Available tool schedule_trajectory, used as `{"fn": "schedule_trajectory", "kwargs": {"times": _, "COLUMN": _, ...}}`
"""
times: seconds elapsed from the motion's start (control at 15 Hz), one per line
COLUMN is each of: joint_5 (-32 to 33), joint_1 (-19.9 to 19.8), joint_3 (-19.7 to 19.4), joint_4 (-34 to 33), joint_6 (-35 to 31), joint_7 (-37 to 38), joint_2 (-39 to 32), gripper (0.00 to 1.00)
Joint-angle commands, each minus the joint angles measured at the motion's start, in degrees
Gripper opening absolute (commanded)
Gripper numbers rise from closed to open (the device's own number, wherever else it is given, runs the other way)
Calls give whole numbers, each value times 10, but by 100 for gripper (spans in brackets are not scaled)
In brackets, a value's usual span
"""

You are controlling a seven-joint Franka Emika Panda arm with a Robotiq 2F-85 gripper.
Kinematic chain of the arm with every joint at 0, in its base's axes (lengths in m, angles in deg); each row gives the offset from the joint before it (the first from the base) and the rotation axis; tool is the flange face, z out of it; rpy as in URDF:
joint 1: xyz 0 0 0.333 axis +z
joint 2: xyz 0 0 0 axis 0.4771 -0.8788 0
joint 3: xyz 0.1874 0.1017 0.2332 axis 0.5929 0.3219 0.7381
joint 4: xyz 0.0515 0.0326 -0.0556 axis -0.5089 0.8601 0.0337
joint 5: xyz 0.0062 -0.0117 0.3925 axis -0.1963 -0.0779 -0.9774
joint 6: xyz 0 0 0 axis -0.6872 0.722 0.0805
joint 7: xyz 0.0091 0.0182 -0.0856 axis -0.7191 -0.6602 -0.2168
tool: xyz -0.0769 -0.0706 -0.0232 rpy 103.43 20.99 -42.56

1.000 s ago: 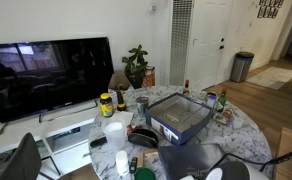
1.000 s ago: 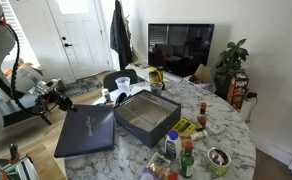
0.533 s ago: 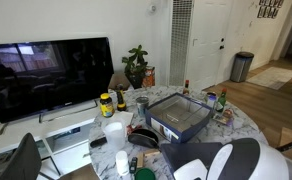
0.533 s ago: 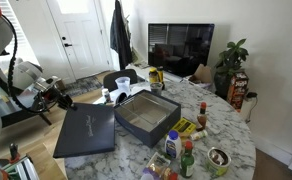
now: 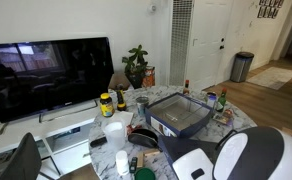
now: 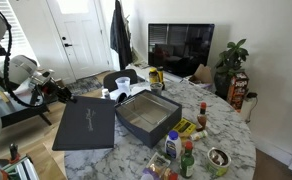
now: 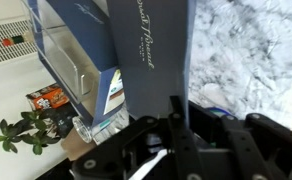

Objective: Place the clear box in the blue box the cover it

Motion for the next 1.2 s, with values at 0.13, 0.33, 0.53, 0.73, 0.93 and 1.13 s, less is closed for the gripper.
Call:
{"fn": "schedule_trajectory", "kwargs": {"times": 0.13, "joint_5": 22, "joint_1": -29, "joint_3": 34, "joint_4": 37, "joint_6": 63, "joint_7": -36, "joint_2": 70, "gripper": 2}}
{"fn": "schedule_trajectory", "kwargs": {"times": 0.33, "joint_5": 20, "joint_1": -41, "joint_3": 51, "joint_4": 54, "joint_6": 84, "joint_7": -69, "joint_2": 107, "gripper": 2}}
{"fn": "schedule_trajectory", "kwargs": {"times": 0.53, "joint_5": 11, "joint_1": -51, "joint_3": 72, "joint_4": 74, "joint_6": 118, "joint_7": -111, "joint_2": 149, "gripper": 2}}
{"fn": "schedule_trajectory", "kwargs": {"times": 0.73, "joint_5": 6, "joint_1": -59, "joint_3": 94, "joint_4": 94, "joint_6": 154, "joint_7": -150, "joint_2": 194, "gripper": 2}}
{"fn": "schedule_trajectory", "kwargs": {"times": 0.93, "joint_5": 11, "joint_1": -66, "joint_3": 111, "joint_4": 112, "joint_6": 184, "joint_7": -175, "joint_2": 237, "gripper": 2}}
{"fn": "schedule_trajectory", "kwargs": {"times": 1.13, "joint_5": 38, "joint_1": -81, "joint_3": 116, "joint_4": 131, "joint_6": 165, "joint_7": -216, "joint_2": 260, "gripper": 2}}
